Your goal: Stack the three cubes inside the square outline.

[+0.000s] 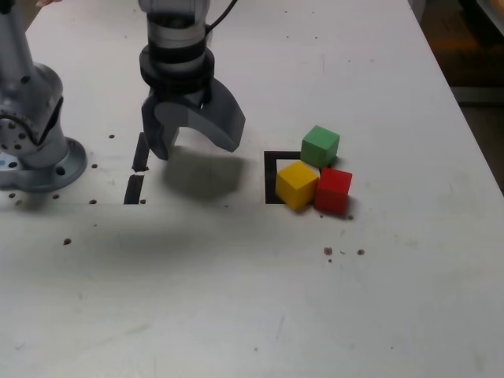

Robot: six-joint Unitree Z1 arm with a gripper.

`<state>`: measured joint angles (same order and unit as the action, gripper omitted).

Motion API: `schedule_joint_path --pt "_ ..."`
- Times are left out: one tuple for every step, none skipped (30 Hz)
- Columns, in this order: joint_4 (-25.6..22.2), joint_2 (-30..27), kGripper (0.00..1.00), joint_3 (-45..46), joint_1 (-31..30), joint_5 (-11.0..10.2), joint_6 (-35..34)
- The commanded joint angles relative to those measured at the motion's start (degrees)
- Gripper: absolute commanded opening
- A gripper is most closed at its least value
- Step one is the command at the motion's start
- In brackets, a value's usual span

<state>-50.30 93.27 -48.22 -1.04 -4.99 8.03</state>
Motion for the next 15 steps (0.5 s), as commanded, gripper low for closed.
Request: schedule_joint_path --pt "-1.56 0.22 0.99 -2.11 -0.01 -0.6 0.1" --pt "-2.44 0.51 0.99 -3.21 -0.01 -0.91 0.23" --pt "-3.42 0.83 0.99 -4.42 -0.01 -1.24 0.43" --pt "-4.47 1.18 0.99 -5.77 -0.01 -1.54 0.7" --pt "-5.56 1.57 0.99 -7.25 -0.01 -1.85 1.07" --pt "-6.7 2.01 0.99 -8.87 -0.01 -2.12 1.51" --pt "-7.87 2.48 0.99 -10.57 -0.01 -2.36 2.02" --pt "-9.02 2.98 0.99 -12.32 -0.01 -2.53 2.55" --pt "-10.14 3.56 0.99 -14.12 -0.01 -2.65 3.09" --pt "-11.23 4.21 0.99 -15.96 -0.01 -2.7 3.66" --pt "-12.27 4.91 0.99 -17.79 -0.01 -2.69 4.21" --pt "-13.28 5.66 0.99 -19.55 -0.01 -2.64 4.68" --pt "-14.2 6.43 0.99 -21.21 -0.01 -2.55 5.06" --pt "-15.03 7.22 0.99 -22.7 -0.01 -2.44 5.37" --pt "-15.77 8.01 0.99 -24.03 0.01 -2.3 5.62"
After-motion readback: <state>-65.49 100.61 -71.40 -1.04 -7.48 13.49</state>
